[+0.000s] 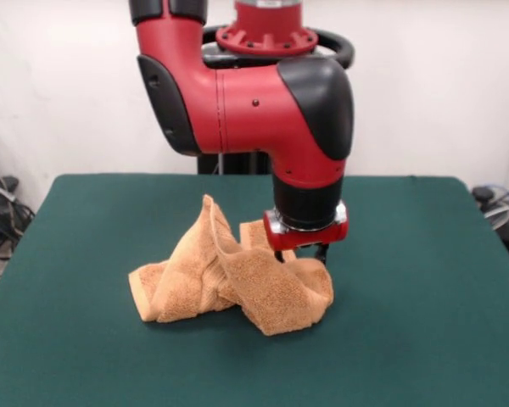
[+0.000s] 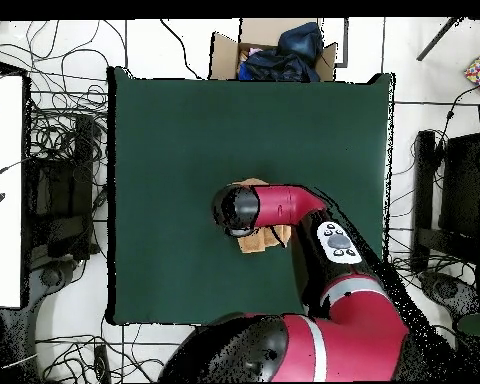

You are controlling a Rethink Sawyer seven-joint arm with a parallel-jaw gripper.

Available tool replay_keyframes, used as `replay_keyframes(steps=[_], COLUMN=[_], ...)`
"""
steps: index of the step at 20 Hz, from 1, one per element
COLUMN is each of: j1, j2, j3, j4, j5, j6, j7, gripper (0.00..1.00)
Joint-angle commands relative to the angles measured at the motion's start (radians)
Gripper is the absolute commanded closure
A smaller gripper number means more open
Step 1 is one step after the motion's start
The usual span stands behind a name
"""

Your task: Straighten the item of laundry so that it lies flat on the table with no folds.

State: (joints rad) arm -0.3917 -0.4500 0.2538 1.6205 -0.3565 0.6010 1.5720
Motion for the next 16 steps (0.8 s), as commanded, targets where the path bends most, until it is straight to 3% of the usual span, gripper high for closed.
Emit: replay_keyframes(steps=[1, 16], j1=[-0.029, -0.071], j2=[-0.056, -0.064], j3=[0.108, 0.164], j4=[-0.058, -0.061], j5=[-0.008, -0.024], j6=[0.155, 0.185], j7=[-0.135, -0.124], gripper=[0.0, 0.0])
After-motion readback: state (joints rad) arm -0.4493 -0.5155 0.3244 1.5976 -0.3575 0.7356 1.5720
